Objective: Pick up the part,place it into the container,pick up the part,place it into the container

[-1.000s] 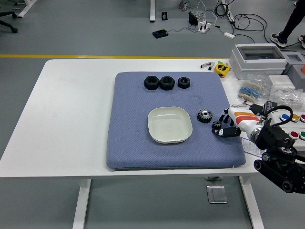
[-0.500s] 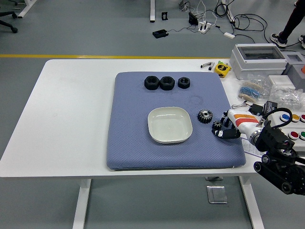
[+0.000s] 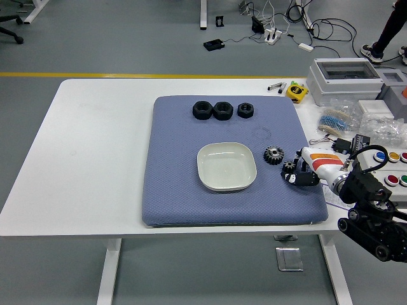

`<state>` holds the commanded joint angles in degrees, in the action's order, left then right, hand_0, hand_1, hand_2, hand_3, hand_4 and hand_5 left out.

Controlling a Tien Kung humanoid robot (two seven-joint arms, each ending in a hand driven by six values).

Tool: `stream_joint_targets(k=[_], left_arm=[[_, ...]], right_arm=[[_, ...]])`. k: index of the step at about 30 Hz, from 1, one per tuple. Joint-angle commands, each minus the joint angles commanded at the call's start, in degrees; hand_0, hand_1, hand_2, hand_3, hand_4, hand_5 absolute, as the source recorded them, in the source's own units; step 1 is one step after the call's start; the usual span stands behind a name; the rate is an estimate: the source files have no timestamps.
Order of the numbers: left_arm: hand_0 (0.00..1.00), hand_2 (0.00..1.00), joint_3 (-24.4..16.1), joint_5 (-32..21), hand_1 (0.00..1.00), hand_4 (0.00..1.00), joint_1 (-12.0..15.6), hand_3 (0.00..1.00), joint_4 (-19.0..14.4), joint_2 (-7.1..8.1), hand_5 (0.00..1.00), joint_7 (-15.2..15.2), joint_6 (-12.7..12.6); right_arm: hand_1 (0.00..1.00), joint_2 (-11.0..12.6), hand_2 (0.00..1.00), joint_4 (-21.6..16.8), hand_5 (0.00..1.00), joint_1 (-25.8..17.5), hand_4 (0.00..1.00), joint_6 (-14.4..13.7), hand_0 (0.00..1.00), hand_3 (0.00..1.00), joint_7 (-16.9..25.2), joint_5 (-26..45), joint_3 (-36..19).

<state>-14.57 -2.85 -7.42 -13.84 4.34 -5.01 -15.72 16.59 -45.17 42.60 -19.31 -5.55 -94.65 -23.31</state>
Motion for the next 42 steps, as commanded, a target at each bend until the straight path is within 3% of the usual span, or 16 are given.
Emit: stream_joint_targets(k=[6, 13, 24, 33, 36, 37, 42], left_arm=[[0.621, 0.670, -0.1, 0.2, 0.588, 0.585, 0.1, 0.596, 0.0, -0.03, 0.581, -0.1, 0.0], [0.622, 0.670, -0.4, 0.5, 0.588, 0.583, 0.3, 0.596, 0.0, -0.02, 0.578, -0.2, 0.0], [0.622, 0.670, -0.5, 1.0, 0.588, 0.584, 0.7, 0.596, 0.0, -0.03, 0.580, -0.3, -0.1], [0.622, 0.665, -0.2, 0.6, 0.588, 0.585, 0.6, 0.596, 0.0, 0.13, 0.581, 0.0, -0.2], [0.622, 0.665, 0.0, 0.4, 0.588, 0.585, 0.4, 0.596, 0.0, 0.13, 0.581, 0.1, -0.2], [0.622, 0.666, 0.1, 0.3, 0.586, 0.584, 0.3, 0.596, 0.0, 0.17, 0.583, 0.1, -0.2], [0.622, 0.666, 0.4, -0.2, 0.586, 0.584, -0.1, 0.596, 0.0, 0.31, 0.583, 0.2, -0.2]], right_arm=[[0.095, 0.2, 0.208, -0.6, 0.451, -0.1, 0.751, -0.3, 0.011, 0.315, 0.1, 0.4, -0.4], [0.092, 0.8, 0.209, -2.1, 0.463, -0.8, 0.707, -1.1, 0.009, 0.311, 0.5, 2.1, -1.6], [0.092, 1.3, 0.208, -11.2, 0.461, -0.9, 0.713, -4.1, 0.009, 0.314, -0.8, -1.0, -2.0], [0.099, -2.2, 0.212, -14.4, 0.425, 2.9, 0.755, -4.3, 0.006, 0.316, -2.1, -3.0, 3.1], [0.099, -4.4, 0.212, -13.5, 0.425, 4.4, 0.755, -3.9, 0.006, 0.316, -2.8, -2.6, 5.2], [0.158, -5.3, 0.277, -12.9, 0.369, 4.9, 0.779, -3.6, 0.037, 0.369, -3.3, -2.6, 5.8], [0.158, -8.0, 0.277, -9.8, 0.369, 6.1, 0.779, -2.6, 0.037, 0.369, -3.9, -2.7, 7.3]])
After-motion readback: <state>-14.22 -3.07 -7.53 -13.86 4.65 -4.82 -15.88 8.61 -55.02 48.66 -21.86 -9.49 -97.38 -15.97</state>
